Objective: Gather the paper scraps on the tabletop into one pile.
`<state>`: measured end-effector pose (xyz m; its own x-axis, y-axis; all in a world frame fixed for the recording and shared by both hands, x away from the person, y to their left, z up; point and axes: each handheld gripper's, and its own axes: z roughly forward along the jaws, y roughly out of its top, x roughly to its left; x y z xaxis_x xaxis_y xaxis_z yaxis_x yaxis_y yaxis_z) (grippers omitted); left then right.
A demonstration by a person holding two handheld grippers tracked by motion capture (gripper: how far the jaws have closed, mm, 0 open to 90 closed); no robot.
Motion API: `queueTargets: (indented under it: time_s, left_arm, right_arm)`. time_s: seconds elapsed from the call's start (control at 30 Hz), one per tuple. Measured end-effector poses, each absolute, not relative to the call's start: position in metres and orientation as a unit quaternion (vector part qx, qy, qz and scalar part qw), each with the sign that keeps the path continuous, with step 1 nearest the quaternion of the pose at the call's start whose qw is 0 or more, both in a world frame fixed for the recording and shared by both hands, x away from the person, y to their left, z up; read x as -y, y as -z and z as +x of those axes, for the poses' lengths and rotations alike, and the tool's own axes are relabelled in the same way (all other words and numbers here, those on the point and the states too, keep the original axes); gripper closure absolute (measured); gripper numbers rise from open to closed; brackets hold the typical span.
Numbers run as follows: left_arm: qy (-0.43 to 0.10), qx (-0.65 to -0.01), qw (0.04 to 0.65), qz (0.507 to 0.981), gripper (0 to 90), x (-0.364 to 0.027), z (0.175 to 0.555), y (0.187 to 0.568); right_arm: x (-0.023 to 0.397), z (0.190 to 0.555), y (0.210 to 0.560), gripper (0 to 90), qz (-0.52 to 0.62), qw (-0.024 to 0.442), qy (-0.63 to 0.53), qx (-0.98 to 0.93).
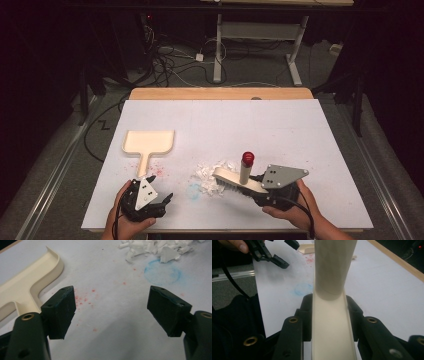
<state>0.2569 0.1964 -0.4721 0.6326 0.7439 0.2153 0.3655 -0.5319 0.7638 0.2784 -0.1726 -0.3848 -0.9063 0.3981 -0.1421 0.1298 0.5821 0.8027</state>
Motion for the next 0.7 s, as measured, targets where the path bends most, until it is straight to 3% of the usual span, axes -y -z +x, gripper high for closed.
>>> queueTargets:
  time_s: [0.4, 0.7]
  left_arm:
    - [-0.318, -0.393, 0.394, 0.767, 21.7, -0.224, 0.255, 0.461]
    - [-0.300, -0.388, 0.384, 0.782, 21.7, -0.219, 0.257, 0.467]
  right_arm:
    - [0.091, 0.293, 0.432, 67.8, 0.158, 0.093, -0.432, -0.883]
    - [0.089, 0.309, 0.434, 67.8, 0.179, 0.126, -0.425, -0.878]
